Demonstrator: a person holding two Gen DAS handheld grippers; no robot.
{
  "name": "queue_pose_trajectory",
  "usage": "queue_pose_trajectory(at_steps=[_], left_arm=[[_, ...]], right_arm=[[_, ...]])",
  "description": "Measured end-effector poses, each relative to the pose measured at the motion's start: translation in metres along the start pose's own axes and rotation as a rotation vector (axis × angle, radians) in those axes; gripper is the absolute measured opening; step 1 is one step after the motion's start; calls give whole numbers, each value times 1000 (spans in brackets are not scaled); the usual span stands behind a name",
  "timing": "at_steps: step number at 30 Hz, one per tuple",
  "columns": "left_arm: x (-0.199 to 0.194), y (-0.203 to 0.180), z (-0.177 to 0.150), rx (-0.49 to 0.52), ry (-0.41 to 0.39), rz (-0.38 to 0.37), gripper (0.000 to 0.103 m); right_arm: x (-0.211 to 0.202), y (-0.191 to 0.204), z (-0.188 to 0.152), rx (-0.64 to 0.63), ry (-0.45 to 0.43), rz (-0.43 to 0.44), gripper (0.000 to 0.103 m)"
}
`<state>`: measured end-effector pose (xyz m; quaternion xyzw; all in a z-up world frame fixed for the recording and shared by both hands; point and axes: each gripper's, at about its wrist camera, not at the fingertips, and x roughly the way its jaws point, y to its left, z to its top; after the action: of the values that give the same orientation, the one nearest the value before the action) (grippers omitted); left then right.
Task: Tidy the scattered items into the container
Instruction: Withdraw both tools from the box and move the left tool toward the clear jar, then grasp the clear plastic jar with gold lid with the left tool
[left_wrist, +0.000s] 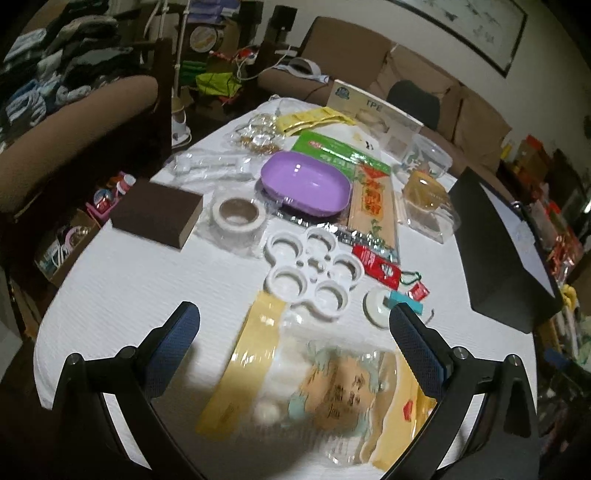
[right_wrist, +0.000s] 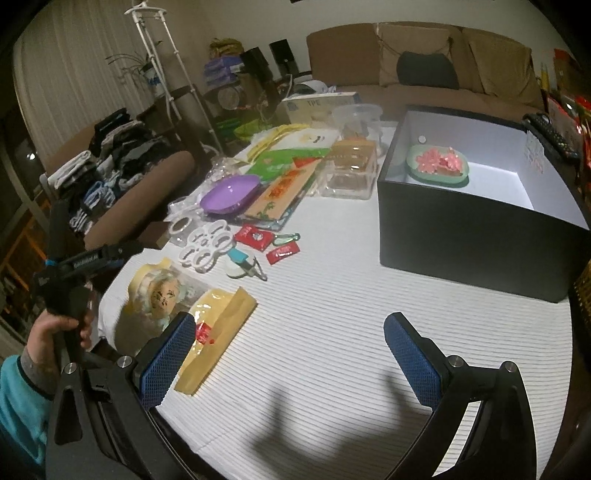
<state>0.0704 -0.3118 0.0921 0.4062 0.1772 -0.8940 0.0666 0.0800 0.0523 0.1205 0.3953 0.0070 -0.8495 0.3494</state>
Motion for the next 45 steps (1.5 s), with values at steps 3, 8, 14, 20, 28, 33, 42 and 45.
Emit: queue_pose_trajectory(at_steps=[3,8,14,20,28,33,42,45], left_arm=[[6,-12,12,25,-15,-14,103],[28,-49,25,92,-15,-54,103],[55,-105,37,147,10,-123,103],[87,-169,57,229,3,-120,103],[161,-234,92,262,43,-51,103],[201,-260,103,259,88,-78,103],[255,-271,98,254,170,-46,103],[266,-272,94,270,182,-22,103]], right_arm=[[0,-2,0,2,0,-4,103],[-2,-11,1,14,-12,-18,103],[-11,-28,4,39,-29,-33,103],[-19,-46,19,17,-22,-45,103],[-37,-82,42,14,-67,-32,103],[-35,-101,36,75,-53,-2,103],[-43,-118,35,142,-54,38,103],[-45,-121,35,146,-54,35,103]])
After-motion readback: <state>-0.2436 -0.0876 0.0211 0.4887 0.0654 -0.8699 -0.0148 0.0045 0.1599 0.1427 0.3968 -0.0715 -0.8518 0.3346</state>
